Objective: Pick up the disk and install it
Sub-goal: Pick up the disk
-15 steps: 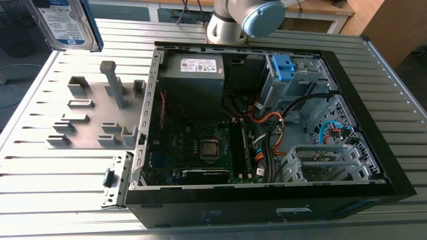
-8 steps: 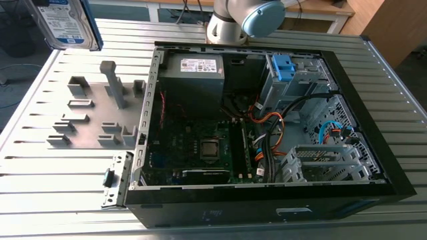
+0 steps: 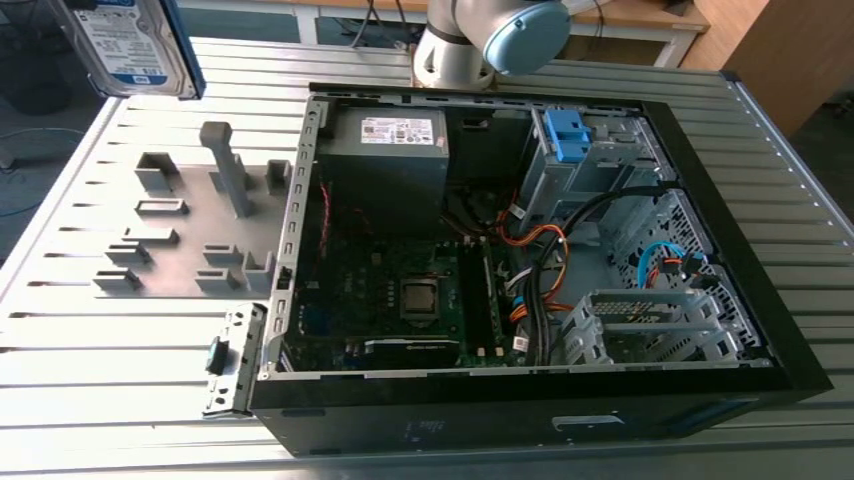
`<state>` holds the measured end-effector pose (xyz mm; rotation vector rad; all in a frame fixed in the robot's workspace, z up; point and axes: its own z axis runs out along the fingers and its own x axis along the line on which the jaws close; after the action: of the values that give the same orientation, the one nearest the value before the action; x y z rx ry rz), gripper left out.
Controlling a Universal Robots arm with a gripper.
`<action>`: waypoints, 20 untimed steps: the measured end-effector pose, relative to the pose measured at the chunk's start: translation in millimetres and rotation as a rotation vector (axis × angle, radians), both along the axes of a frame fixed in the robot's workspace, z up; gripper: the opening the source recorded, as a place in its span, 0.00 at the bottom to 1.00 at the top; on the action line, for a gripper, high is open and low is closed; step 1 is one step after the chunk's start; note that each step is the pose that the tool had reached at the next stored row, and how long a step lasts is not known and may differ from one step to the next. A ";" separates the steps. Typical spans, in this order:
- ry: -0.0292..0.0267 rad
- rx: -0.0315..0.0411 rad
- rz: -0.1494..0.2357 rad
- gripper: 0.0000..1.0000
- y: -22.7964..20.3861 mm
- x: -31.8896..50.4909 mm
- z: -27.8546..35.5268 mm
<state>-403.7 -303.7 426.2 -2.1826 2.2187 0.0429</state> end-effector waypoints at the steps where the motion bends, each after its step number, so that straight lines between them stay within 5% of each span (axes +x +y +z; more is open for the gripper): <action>1: 0.0001 0.0000 0.000 0.36 0.0 0.0 0.4; 20: 0.0000 0.0000 0.000 0.36 0.0 0.0 7.9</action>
<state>-403.7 -303.7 434.1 -2.1826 2.2187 0.0430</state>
